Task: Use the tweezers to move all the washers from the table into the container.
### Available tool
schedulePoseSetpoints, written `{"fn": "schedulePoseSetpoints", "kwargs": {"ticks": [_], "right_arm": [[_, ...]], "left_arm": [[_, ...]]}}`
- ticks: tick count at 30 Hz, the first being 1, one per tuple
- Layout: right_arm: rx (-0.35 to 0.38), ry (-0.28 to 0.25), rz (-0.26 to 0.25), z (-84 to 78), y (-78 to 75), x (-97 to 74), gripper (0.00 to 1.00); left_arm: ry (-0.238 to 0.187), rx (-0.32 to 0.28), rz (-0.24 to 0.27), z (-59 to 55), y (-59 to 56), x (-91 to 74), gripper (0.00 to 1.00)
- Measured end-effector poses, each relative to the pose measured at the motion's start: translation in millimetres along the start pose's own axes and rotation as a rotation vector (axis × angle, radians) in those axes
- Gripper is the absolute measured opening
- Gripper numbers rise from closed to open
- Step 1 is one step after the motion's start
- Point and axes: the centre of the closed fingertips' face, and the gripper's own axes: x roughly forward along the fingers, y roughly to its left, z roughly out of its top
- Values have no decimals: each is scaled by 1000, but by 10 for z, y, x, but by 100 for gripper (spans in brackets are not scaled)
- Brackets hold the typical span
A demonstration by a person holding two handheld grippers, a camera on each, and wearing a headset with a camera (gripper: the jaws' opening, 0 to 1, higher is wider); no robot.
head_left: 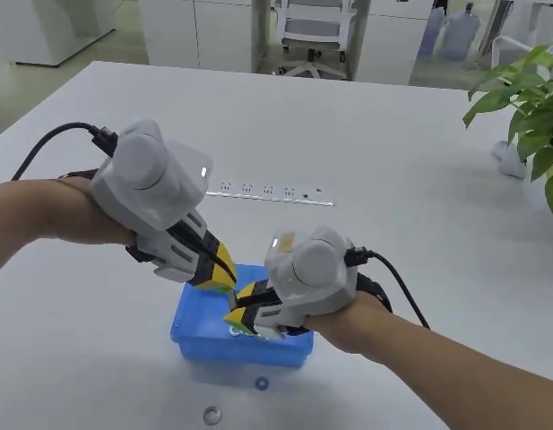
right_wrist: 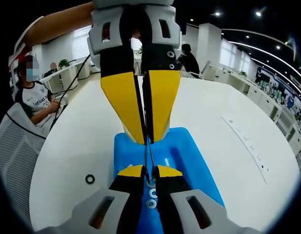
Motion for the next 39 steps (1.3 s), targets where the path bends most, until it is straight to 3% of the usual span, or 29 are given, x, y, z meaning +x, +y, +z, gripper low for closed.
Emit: {"fn": "schedulePoseSetpoints", "kwargs": {"ticks": [20,28,39], "right_arm": [[-33,-13,-18,171,105,-192,9],[-45,-18,-11,237,242,-249,8],[-57,-23,0,254,422,-276,8]], "left_arm": [[-9,23,11,196,-121,-164,5],[-8,32,2,276,-264,-215,5],[-2,38,-1,275,-463,-244,5]]}}
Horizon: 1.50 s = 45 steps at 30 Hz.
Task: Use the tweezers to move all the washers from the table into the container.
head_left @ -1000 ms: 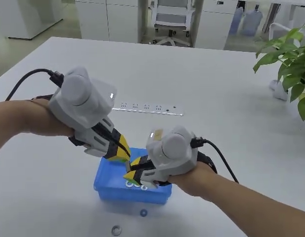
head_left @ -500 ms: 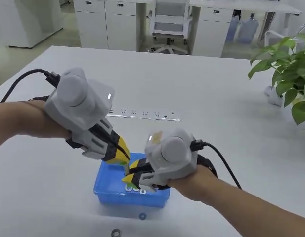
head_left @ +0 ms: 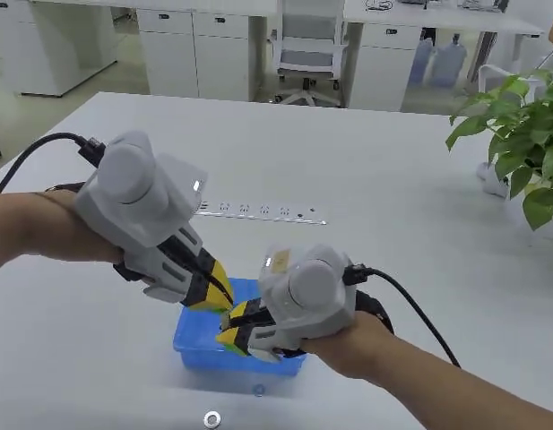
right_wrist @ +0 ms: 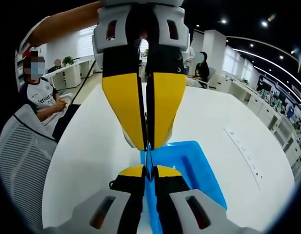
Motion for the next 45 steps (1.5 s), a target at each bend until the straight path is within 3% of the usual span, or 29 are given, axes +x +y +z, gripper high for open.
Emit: {"fn": "schedulePoseSetpoints", "kwargs": {"ticks": [11,19,36,45], "right_arm": [[-23,-4,-10,72,38,-66,8],[-37,-7,-10,102,168,-90,8],[-25,-9,18,9,462,23,10],[-17,-7,22,-73,549,70,11]], "left_arm": [[-19,7,28,61,-33,-81,5],[-15,12,25,88,-157,-108,5],[3,0,11,-59,-455,-22,5],[10,-9,0,-125,-532,45,5]]}}
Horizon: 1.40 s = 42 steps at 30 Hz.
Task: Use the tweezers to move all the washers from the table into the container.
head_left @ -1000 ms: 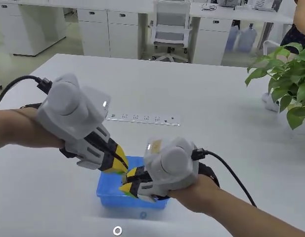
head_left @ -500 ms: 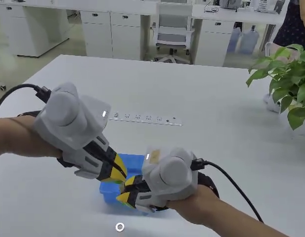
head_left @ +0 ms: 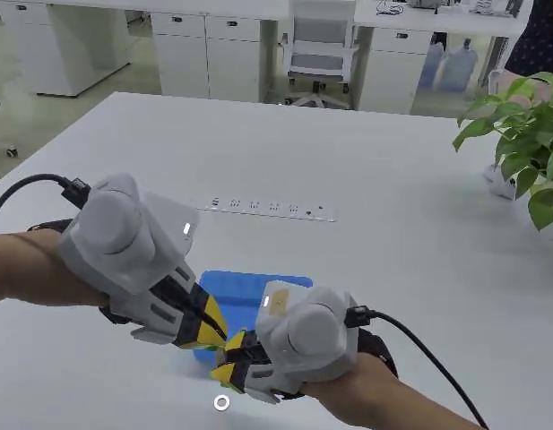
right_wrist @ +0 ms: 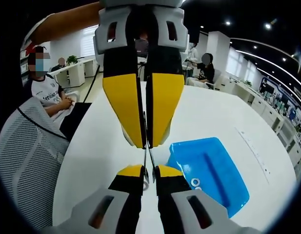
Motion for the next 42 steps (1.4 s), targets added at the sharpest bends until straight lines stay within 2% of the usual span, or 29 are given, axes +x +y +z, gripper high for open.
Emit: {"fn": "schedulePoseSetpoints", "kwargs": {"ticks": [12,24,35,42], "right_arm": [[-2,16,17,-126,109,76,11],[-12,22,32,-178,188,163,12],[-15,32,37,-208,207,198,12],[-10,30,36,-214,194,204,12]], "left_arm": [[1,-18,-2,-100,-99,102,5],[4,-42,-5,-195,-150,150,5],[5,-53,-9,-254,-162,188,5],[-8,-61,-3,-241,-138,189,5]]}}
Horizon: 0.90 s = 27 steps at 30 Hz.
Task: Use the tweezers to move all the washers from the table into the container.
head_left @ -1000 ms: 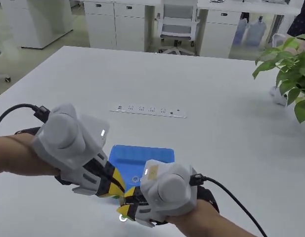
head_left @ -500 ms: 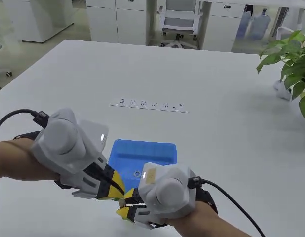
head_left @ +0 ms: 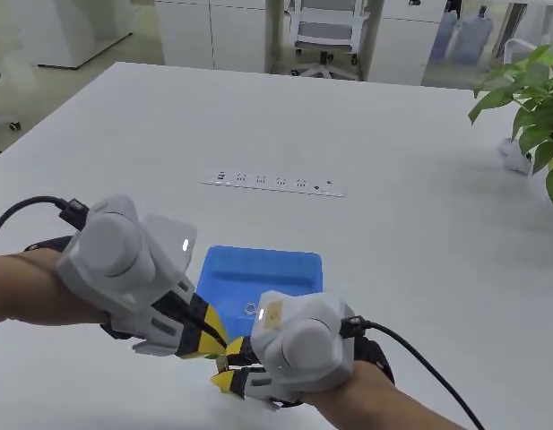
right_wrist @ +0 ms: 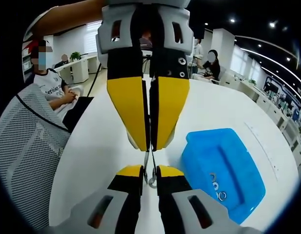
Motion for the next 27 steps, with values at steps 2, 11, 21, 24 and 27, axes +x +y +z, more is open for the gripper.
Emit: {"fn": "schedulePoseSetpoints", "kwargs": {"ticks": [2,11,21,24,27], "right_arm": [[-1,5,-3,-9,-2,-6,12],[6,0,-14,-46,4,-45,16],[16,-3,-18,-48,-25,-39,12],[22,-5,-18,-47,-24,-38,11],[35,-6,-21,-46,-26,-34,10]], "left_arm": [[-4,-5,1,6,18,5,5],[-6,-11,-7,18,52,16,5],[-8,-10,-29,21,51,28,5],[-5,-6,-39,14,53,24,5],[2,-4,-48,0,57,20,5]]}}
